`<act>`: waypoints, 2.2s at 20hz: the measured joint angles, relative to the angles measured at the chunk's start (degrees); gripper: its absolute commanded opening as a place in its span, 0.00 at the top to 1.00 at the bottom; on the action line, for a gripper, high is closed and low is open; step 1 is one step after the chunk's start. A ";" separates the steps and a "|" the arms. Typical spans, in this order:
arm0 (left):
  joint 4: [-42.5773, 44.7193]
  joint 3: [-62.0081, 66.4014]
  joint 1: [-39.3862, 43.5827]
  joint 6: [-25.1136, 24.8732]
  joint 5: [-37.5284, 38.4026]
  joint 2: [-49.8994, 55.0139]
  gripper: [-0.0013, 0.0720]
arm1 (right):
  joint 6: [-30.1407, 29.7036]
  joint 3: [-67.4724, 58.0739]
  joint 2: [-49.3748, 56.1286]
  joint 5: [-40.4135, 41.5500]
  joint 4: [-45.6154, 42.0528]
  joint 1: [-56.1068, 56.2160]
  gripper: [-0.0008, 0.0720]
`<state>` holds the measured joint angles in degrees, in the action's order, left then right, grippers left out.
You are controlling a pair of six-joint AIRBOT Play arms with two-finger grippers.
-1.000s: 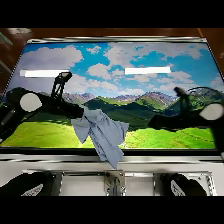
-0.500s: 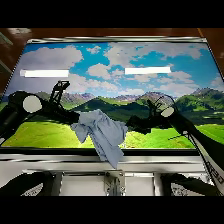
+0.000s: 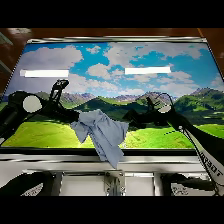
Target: Fold the shirts.
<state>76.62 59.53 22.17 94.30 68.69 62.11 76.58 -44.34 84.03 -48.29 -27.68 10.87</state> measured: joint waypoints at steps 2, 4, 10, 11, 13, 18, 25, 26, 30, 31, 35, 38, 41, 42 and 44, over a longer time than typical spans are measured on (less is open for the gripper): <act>0.02 0.00 0.00 0.00 -0.17 0.00 0.93 | 1.25 -0.42 0.11 0.17 -2.12 0.00 0.30; 0.04 0.00 0.00 -0.02 -0.39 0.00 0.93 | 2.21 -0.66 0.15 -0.39 -3.58 0.07 0.30; 0.04 0.00 0.00 -0.04 -3.21 0.00 0.93 | 3.63 -0.87 0.20 -0.28 -5.20 3.74 0.78; 0.02 0.00 0.00 -0.04 -3.69 0.00 0.93 | 3.96 -0.87 0.20 0.46 -5.22 4.57 0.91; 0.02 0.00 0.00 -0.04 -4.07 0.00 0.93 | 4.68 -0.87 0.20 2.38 -5.25 5.73 0.91; 0.02 3.48 -0.17 0.87 -4.55 -1.64 0.93 | 0.96 -2.62 -3.04 3.74 -5.03 4.72 0.91; 10.23 19.50 -1.90 -0.48 -1.09 -10.64 0.93 | -6.62 -17.31 -28.57 1.14 -4.87 -8.44 0.91; 11.39 21.92 -2.03 -0.52 -0.79 -12.57 0.93 | -6.69 -20.37 -33.11 1.97 -4.85 -11.26 0.91; 14.45 27.41 -2.34 -0.55 0.61 -20.20 0.93 | -4.59 -29.59 -46.40 2.78 -5.77 -20.76 0.91; 14.95 28.04 -2.51 -0.48 1.57 -21.75 0.93 | -3.65 -30.99 -48.94 2.32 -6.40 -22.77 0.91; 16.33 28.92 -2.97 0.17 9.86 -24.52 0.93 | -0.07 -33.59 -54.66 -3.15 -10.73 -27.58 0.91; 16.11 27.65 -3.15 1.75 13.97 -25.18 0.93 | 1.38 -34.18 -55.78 -7.04 -14.23 -28.76 0.91; 13.11 22.82 -3.17 3.06 15.74 -25.24 0.93 | 2.23 -34.42 -54.95 -9.57 -18.36 -29.22 0.91; 11.54 20.02 -3.17 3.28 15.96 -25.29 0.93 | 2.32 -34.42 -54.14 -10.47 -19.82 -29.31 0.91; 8.22 12.90 -3.17 4.13 15.96 -25.24 0.93 | 2.97 -34.40 -51.45 -13.73 -23.12 -29.42 0.91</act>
<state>84.84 72.42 19.00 98.43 84.64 36.86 79.55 -78.74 32.58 -62.02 -50.81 -18.55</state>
